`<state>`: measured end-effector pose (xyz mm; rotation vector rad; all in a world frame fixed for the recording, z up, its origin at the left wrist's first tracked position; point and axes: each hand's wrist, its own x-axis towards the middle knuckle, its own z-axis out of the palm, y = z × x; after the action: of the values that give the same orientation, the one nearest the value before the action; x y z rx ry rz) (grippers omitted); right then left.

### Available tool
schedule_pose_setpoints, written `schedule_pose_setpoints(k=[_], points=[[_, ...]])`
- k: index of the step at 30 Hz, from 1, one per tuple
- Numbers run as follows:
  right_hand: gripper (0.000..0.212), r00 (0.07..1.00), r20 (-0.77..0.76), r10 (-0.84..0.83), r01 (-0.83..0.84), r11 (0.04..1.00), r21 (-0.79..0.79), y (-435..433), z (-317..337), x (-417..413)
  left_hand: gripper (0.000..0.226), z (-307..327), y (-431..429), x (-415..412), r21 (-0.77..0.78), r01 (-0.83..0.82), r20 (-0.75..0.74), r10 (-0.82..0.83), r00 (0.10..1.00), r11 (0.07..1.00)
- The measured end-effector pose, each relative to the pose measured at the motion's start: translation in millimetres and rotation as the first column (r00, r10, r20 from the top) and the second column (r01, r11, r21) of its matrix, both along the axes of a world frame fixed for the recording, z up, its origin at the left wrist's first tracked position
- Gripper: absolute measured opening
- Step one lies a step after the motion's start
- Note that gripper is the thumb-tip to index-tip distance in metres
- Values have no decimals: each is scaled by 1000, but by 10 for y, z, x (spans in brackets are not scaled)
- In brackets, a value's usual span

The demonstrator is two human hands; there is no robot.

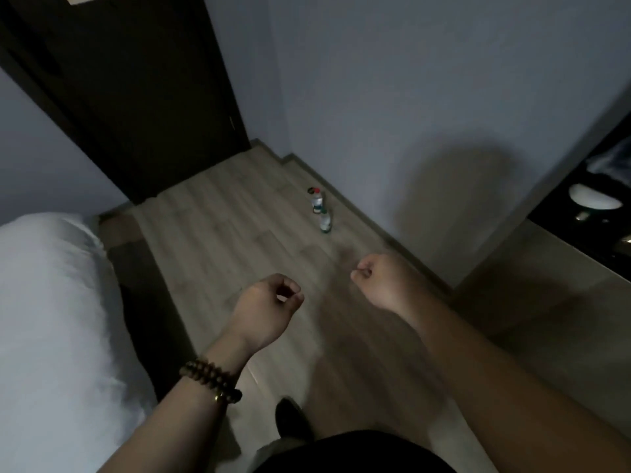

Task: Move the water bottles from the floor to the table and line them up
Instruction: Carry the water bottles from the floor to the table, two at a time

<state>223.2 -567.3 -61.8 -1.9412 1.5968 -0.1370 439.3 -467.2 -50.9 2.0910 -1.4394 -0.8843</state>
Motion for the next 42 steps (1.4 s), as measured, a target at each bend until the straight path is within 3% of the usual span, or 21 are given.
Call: schedule_pose_setpoints(k=[8,13,23,30,33,37,42], points=[[31,992,-48,-113,114,993,21,-934,82,977,4,-35,-1402,1128,-11,107,-79,-107,991,994],[29,975,13,-222,221,974,41,-1827,-139,1467,5,-184,-2383,1556,15,260,9,-260,966,965],[22,940,82,-331,323,941,103,-4233,-410,2179,15,-170,-4821,2532,115,345,192,-362,912,932],[14,927,102,-362,350,929,117,-5436,-365,2453,12,-205,-6180,2834,113,419,133,-432,892,901],[9,910,116,-398,384,915,122,-5755,-472,2566,6,-336,-6731,2916,145,496,93,-511,854,856],[34,843,57,-535,520,836,176,-6094,-710,2783,4,-624,-7490,3011,151,622,53,-634,771,768],[56,711,-1,-704,682,689,245,-6391,-963,3072,5,-1147,-8308,3182,214,804,40,-828,560,554]])
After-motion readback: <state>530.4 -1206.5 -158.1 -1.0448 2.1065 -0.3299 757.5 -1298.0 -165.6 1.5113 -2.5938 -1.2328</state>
